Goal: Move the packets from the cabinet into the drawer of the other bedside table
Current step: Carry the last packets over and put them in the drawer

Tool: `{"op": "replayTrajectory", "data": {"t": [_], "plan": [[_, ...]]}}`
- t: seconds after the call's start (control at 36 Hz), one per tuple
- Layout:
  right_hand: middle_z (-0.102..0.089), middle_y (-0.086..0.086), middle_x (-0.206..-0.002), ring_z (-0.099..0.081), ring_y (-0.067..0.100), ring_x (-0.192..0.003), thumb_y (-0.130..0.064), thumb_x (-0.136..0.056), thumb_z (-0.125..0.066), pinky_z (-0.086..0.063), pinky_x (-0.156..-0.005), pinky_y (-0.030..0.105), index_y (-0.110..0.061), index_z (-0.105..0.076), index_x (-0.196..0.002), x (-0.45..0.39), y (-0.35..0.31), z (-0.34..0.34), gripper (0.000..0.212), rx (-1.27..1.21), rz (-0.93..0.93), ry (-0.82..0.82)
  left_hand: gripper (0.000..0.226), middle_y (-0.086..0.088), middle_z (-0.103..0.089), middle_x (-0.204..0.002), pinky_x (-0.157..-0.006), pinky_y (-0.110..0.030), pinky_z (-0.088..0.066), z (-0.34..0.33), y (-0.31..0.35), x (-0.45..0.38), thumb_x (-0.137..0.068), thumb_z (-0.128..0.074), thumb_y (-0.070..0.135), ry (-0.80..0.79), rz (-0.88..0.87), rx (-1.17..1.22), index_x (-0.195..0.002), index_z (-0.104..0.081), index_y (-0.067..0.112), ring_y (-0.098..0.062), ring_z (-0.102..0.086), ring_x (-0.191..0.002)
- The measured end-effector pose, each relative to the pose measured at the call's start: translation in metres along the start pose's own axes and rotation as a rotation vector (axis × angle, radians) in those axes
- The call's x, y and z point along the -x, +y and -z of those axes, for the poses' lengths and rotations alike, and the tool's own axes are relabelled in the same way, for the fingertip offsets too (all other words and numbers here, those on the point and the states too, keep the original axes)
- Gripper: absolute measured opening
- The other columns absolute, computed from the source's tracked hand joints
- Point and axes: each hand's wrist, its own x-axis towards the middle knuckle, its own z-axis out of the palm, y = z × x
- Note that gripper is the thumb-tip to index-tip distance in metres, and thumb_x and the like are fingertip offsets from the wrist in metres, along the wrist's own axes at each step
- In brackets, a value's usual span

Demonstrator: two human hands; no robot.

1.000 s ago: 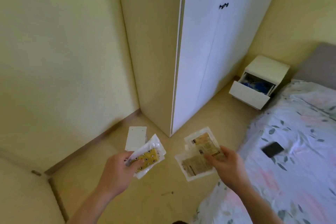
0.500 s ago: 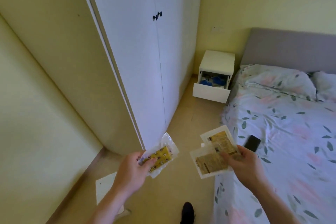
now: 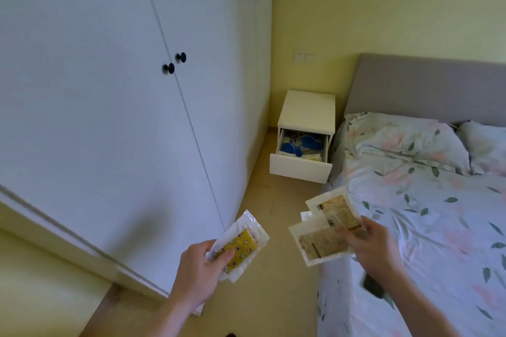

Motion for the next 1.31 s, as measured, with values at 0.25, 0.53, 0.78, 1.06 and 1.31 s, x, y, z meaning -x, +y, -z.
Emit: {"op": "replayTrajectory", "data": {"t": [0.25,0.53,0.78,1.06,1.31], "plan": [[-0.073,-0.018,-0.078,-0.071,0.001,-0.07,-0.02,-0.092,-0.073,-0.048,-0.05,0.008,-0.032,-0.069,-0.086,-0.131,-0.025,-0.006,0.013,0.051,-0.039,0.064,0.016,0.019,-0.068,-0.063,-0.05,-0.011,-0.042,-0.025,0.026,-0.18,-0.091,-0.073,0.031,-0.075,-0.023,-0.023,-0.075,-0.072,0.029,0.003,-0.061,-0.059],[-0.075,-0.014,-0.084,-0.071,0.008,-0.08,-0.023,-0.093,-0.072,-0.051,-0.059,0.019,-0.026,-0.074,-0.092,-0.26,-0.039,0.011,0.003,0.032,-0.152,0.22,0.011,0.011,-0.074,-0.083,-0.054,-0.008,-0.044,-0.066,0.093,-0.366,-0.09,-0.073,0.039,-0.229,-0.105,-0.148,-0.091,-0.076,0.028,-0.007,-0.069,-0.078],[-0.073,-0.011,-0.071,-0.067,0.015,-0.061,-0.021,-0.092,-0.073,-0.042,-0.042,0.013,-0.025,-0.074,-0.087,-0.392,-0.02,0.044,0.006,0.062,-0.263,0.213,0.009,0.017,-0.07,-0.089,-0.062,-0.013,-0.05,-0.131,0.143,-0.509,-0.09,-0.073,0.037,-0.283,-0.088,-0.148,-0.096,-0.069,0.031,-0.006,-0.069,-0.085],[-0.079,0.004,-0.095,-0.072,0.014,-0.081,-0.014,-0.093,-0.072,-0.062,-0.074,0.039,-0.018,-0.073,-0.093,-0.557,-0.011,0.056,0.004,0.053,-0.355,0.019,0.007,0.015,-0.069,-0.091,-0.064,-0.013,-0.05,-0.192,0.154,-0.625,-0.092,-0.071,0.035,-0.291,0.097,-0.215,-0.095,-0.065,0.033,-0.007,-0.068,-0.088],[-0.075,0.0,-0.098,-0.068,0.011,-0.081,-0.023,-0.095,-0.07,-0.055,-0.065,0.027,-0.013,-0.07,-0.119,-0.677,-0.013,0.035,0.026,0.208,-0.421,-0.087,0.01,0.013,-0.066,-0.094,-0.069,-0.019,-0.052,-0.226,0.142,-0.717,-0.095,-0.067,0.035,-0.304,0.212,-0.25,-0.102,-0.061,0.031,-0.007,-0.065,-0.088]]}}
